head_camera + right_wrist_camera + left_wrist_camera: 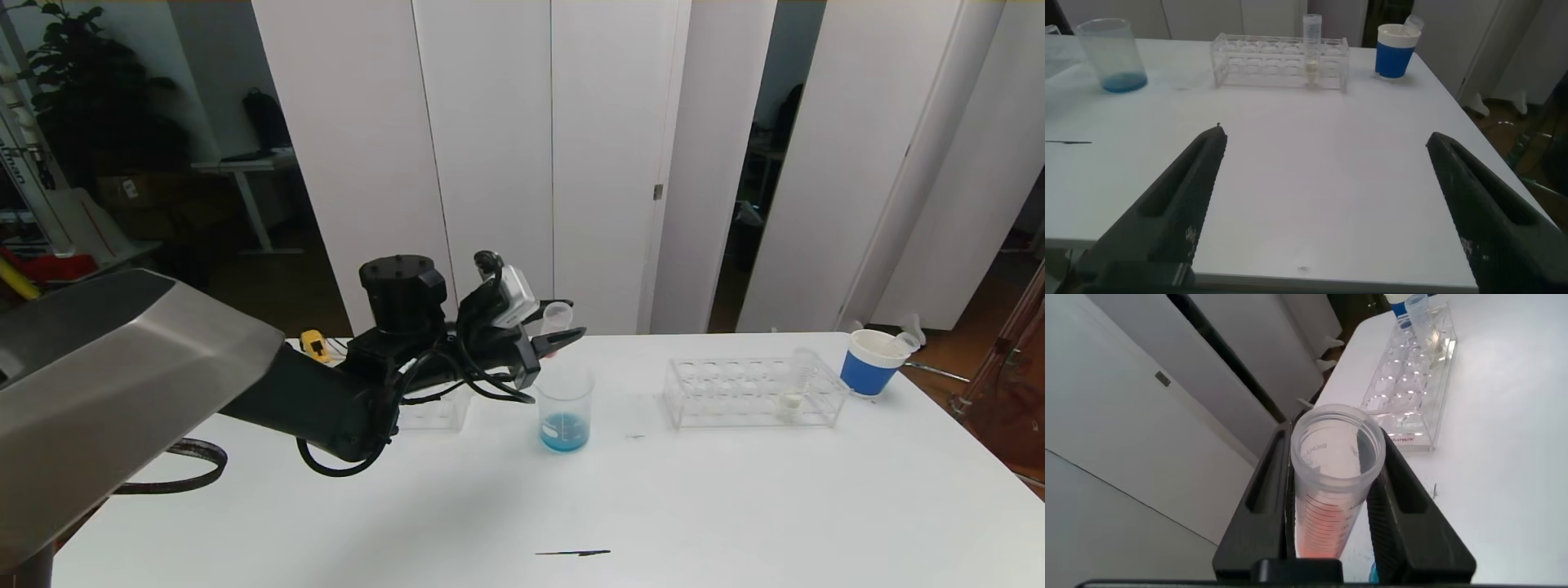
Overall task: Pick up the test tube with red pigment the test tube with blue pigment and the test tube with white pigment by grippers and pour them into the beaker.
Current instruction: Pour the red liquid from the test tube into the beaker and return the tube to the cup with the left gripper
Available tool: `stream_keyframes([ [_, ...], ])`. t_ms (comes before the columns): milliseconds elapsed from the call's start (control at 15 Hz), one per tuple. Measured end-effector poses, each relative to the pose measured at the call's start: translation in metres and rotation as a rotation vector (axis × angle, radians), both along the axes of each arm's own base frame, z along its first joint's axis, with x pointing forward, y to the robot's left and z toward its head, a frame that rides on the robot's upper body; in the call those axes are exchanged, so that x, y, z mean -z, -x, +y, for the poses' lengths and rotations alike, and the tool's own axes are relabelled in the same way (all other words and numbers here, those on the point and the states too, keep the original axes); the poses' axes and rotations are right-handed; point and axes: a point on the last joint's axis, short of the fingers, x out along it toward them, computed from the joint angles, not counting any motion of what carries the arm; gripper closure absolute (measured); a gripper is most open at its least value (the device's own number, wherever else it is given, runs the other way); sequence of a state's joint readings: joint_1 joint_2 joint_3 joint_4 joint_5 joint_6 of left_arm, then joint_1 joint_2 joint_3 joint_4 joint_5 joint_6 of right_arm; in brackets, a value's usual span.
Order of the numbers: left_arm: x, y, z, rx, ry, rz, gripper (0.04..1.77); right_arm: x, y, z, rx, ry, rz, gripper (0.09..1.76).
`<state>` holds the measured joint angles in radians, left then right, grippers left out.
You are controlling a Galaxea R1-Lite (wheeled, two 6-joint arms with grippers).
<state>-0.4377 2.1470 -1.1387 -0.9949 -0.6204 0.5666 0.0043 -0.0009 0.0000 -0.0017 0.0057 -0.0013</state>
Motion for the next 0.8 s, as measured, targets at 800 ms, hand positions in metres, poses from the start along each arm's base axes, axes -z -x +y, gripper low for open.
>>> stream_keyframes([
  [800, 0.032, -0.03, 0.0, -0.009, -0.142, -0.345, 1.23, 0.0, 0.0, 0.0, 0.0, 0.0, 0.0, 0.1],
])
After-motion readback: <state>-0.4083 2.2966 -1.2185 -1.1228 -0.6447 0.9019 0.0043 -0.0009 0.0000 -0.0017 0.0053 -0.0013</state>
